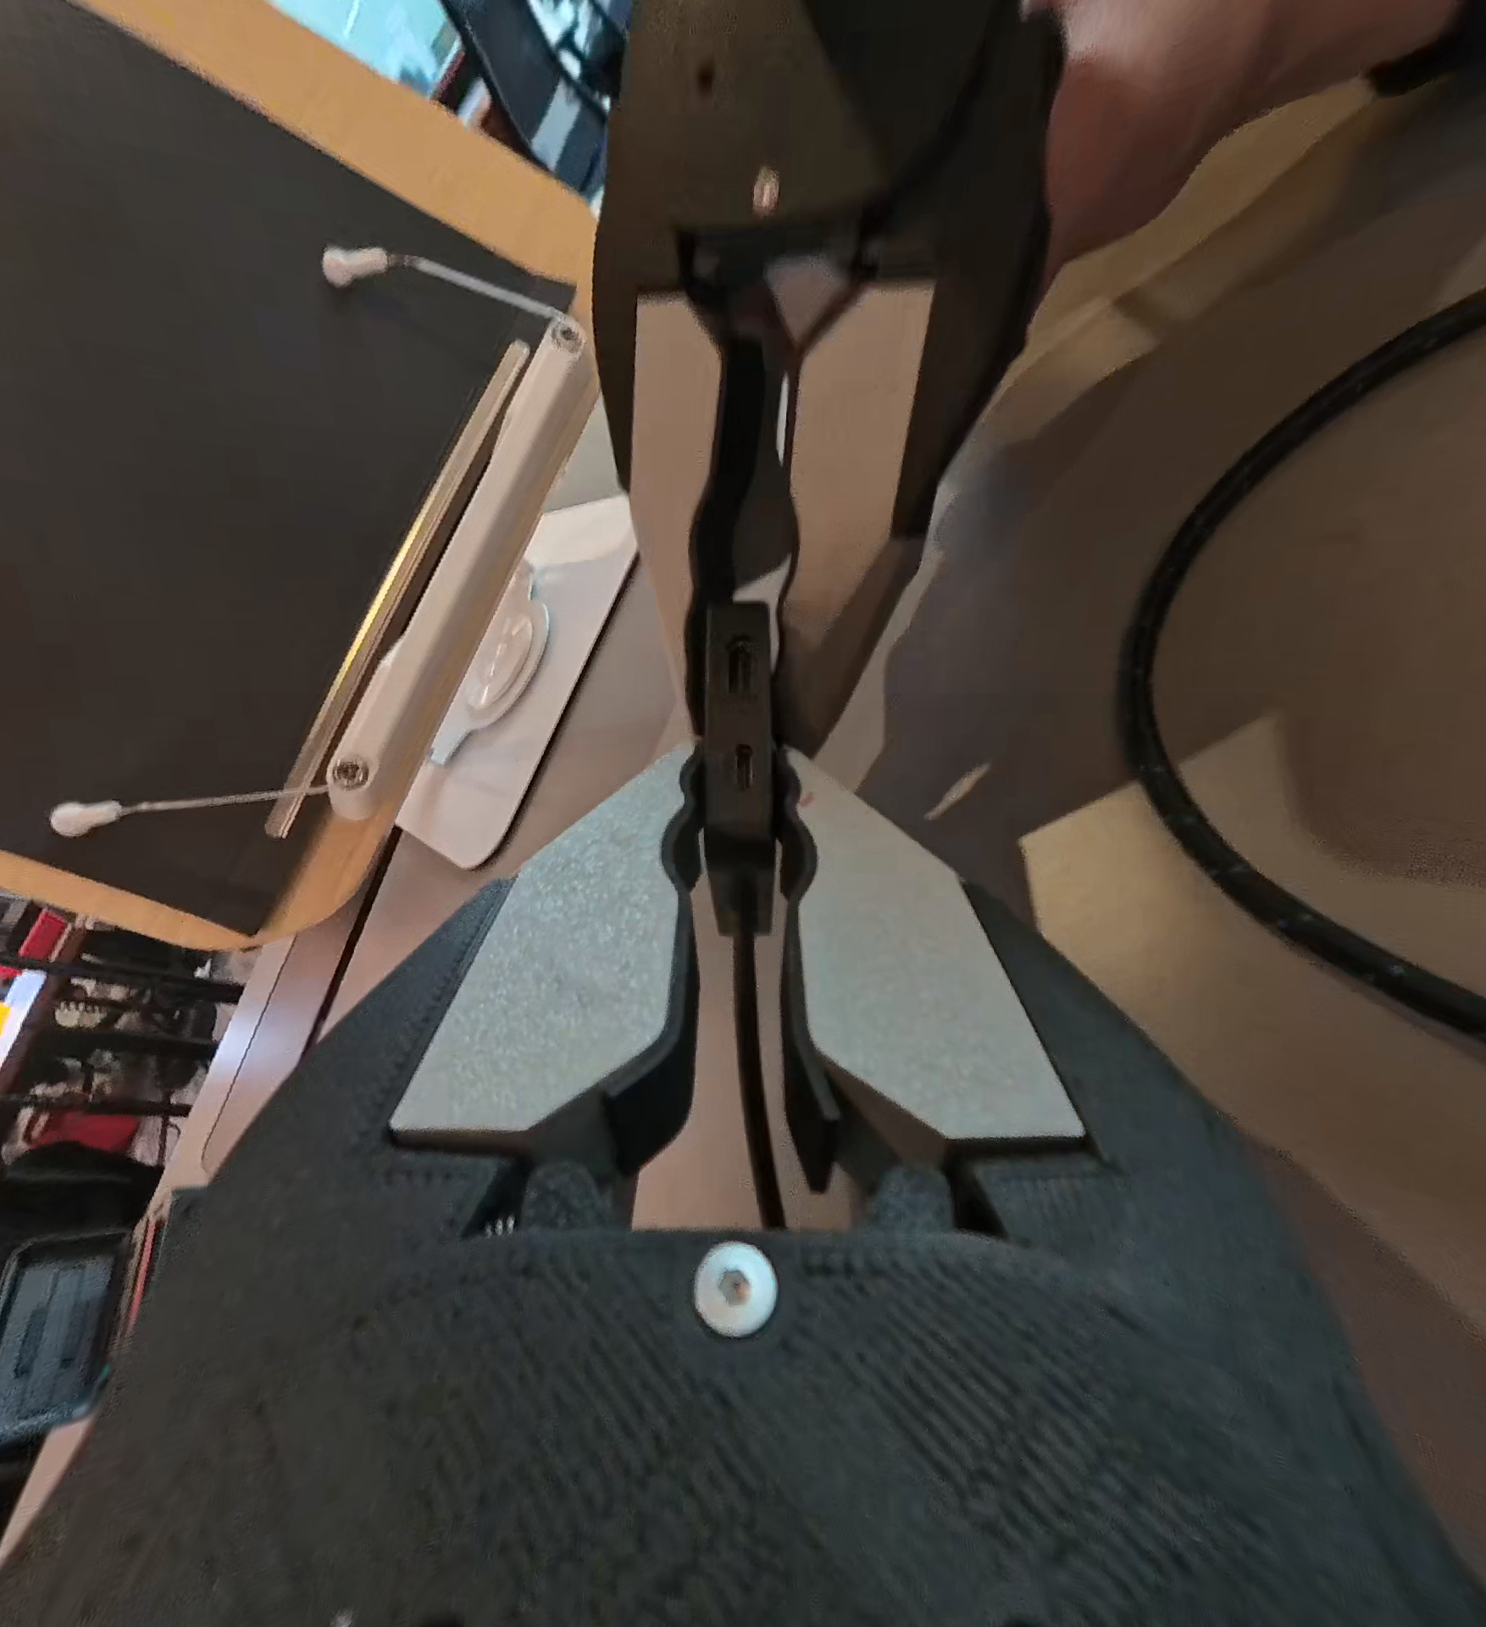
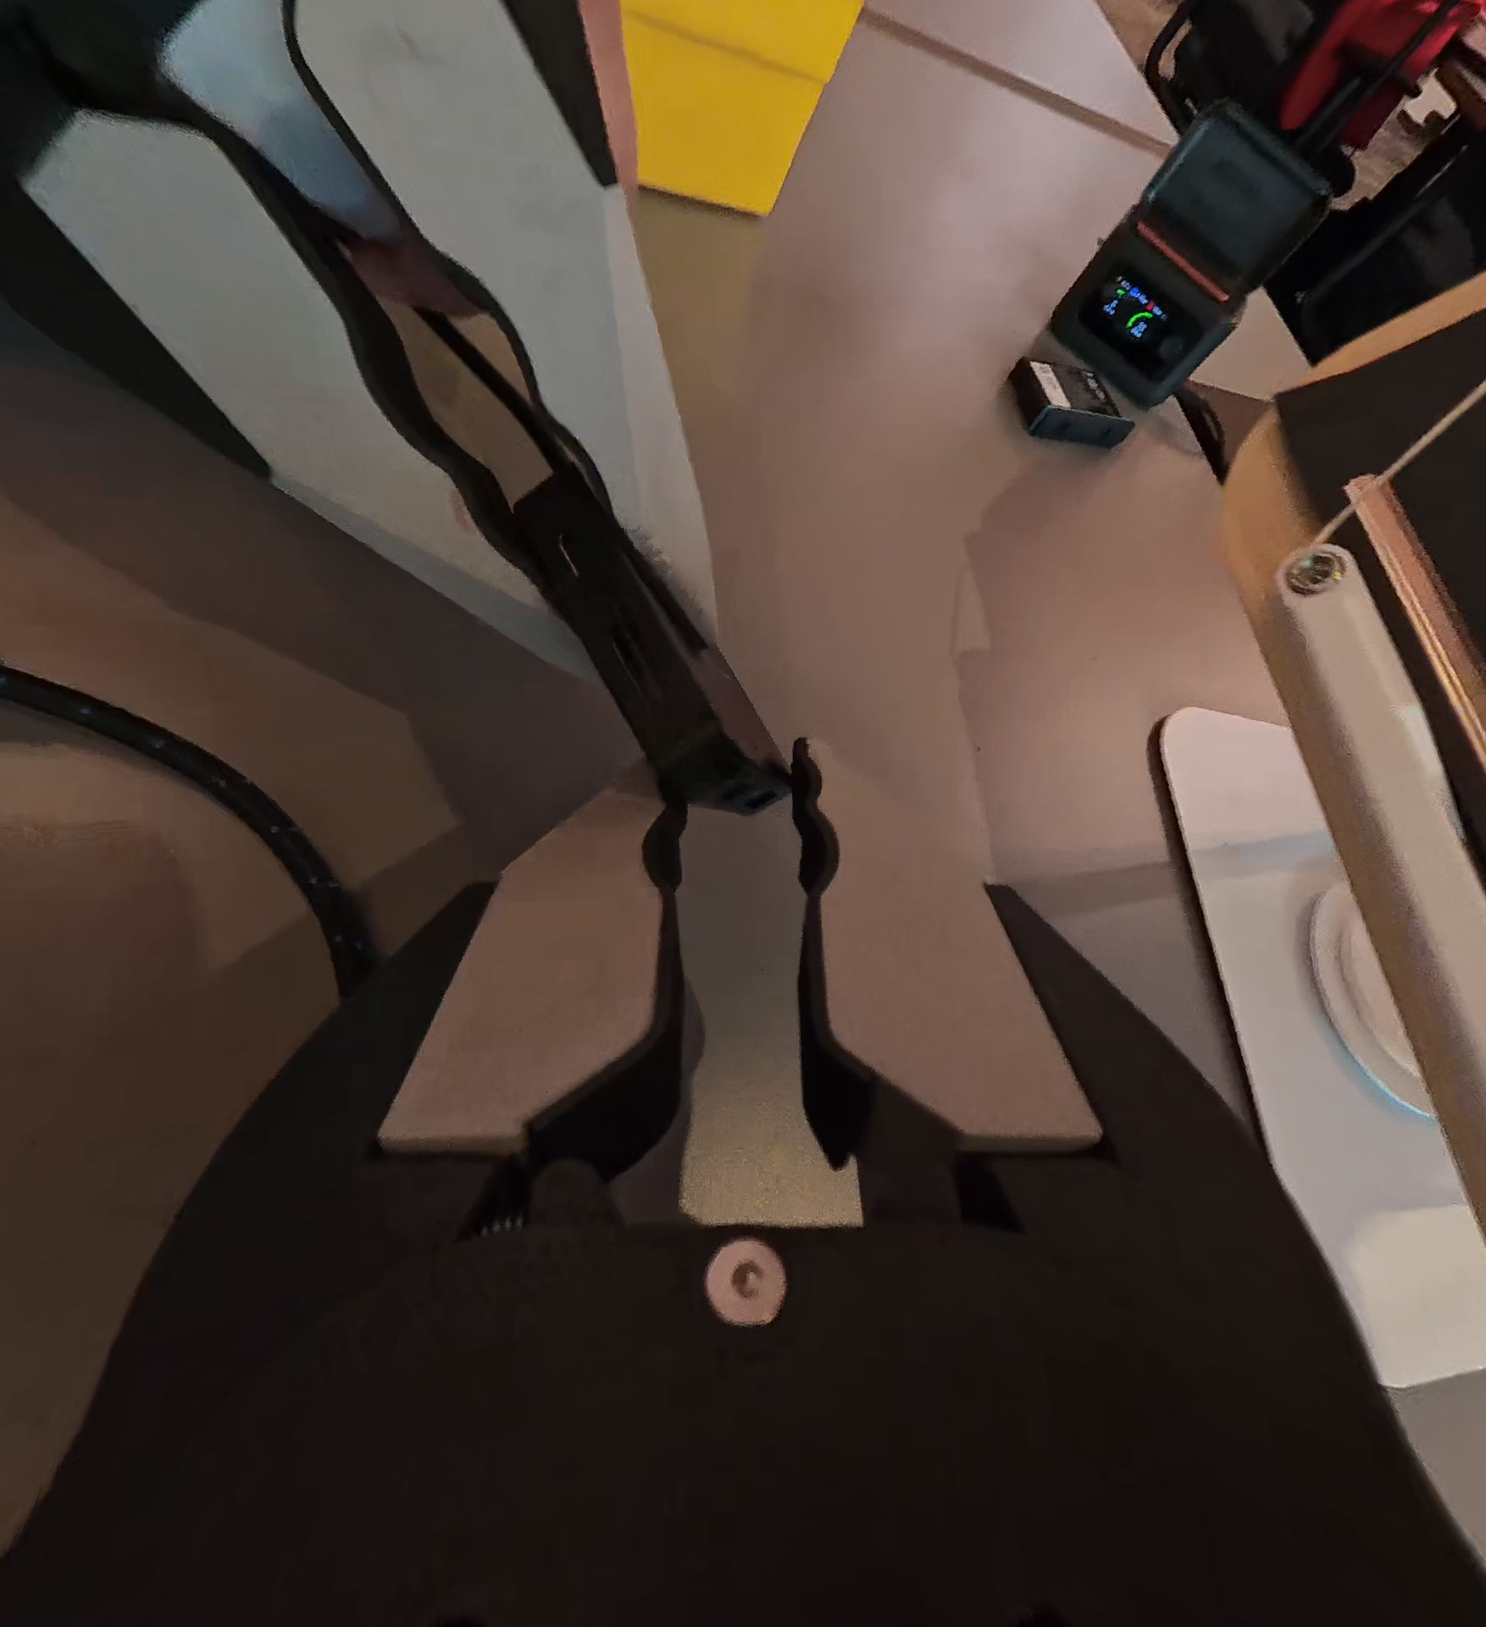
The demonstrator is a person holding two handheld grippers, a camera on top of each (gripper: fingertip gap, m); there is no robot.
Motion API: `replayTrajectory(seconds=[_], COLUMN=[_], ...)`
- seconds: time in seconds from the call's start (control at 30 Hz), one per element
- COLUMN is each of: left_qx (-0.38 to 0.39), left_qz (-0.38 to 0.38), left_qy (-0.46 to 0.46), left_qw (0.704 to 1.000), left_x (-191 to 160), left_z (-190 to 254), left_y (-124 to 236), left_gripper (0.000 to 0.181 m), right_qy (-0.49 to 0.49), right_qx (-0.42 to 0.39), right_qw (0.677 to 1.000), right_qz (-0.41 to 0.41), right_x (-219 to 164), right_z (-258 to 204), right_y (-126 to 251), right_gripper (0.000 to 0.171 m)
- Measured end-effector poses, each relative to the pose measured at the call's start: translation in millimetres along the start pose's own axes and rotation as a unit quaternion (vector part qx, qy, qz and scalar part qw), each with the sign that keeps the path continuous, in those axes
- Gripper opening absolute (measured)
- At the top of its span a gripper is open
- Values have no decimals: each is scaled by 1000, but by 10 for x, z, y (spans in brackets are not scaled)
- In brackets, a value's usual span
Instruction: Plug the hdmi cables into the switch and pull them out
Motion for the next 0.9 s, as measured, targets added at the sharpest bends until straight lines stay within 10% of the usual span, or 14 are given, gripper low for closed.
replayTrajectory(seconds=[0.5,0.9], left_qx=[49,-26], left_qz=[54,77], left_qy=[69,99], left_qw=[995,992], left_x=[-27,130], left_z=[-185,-93], left_y=[7,128], left_gripper=[31,11], right_qy=[-44,-16], right_qx=[34,35], right_qw=[995,995], right_qz=[79,96], right_x=[122,167], right_z=[-1,-27], right_y=[150,186], right_gripper=[14,19])
Point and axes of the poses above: each gripper's, where its closed fingertips meet, y back along the fingers, x out of its top, z = x × y across the jaws, the point moved 1 cm from there along y, back along the fingers, and after that the axes turned 4 degrees about x, right-handed, at the moved point
